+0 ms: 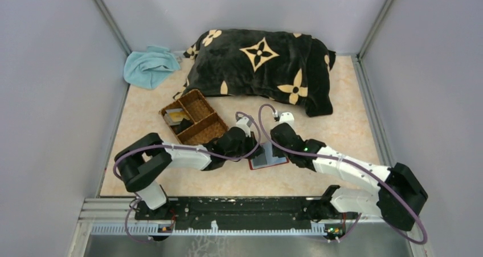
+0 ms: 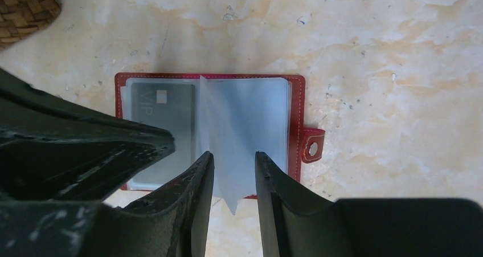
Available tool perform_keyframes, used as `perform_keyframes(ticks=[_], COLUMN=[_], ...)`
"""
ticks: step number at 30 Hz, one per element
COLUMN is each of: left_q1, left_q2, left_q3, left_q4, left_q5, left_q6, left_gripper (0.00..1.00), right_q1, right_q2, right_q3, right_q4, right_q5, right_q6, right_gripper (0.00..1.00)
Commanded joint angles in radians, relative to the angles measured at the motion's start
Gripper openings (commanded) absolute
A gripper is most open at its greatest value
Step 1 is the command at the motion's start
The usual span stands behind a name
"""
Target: Take the credit cards out of the card holder
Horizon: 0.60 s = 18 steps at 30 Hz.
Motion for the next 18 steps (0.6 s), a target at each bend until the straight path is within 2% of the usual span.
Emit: perform_keyframes(ticks=[1, 12, 18], left_q1=[-0.016, -0.034, -0.035], left_q2=[0.061, 0.170, 0.180], left_q3=[0.064, 0.148, 0.135], left_q4=[0.064, 0.058, 0.126], left_q5=[0.051, 0.087, 0.123], left_q6=[0.008, 0.001, -0.024], left_gripper=[0.00, 0.00, 0.00], right_q1=[-0.013, -0.014, -0.039], right_q2=[-0.080, -0.133, -0.116], right_q3=[0.004, -0.013, -0.032], right_q4=[-0.018, -0.013, -0.029], right_q5=[0.056, 0.035, 0.053], right_q6=[0.011, 0.010, 0.038], right_gripper=[0.34, 0.33, 0.22])
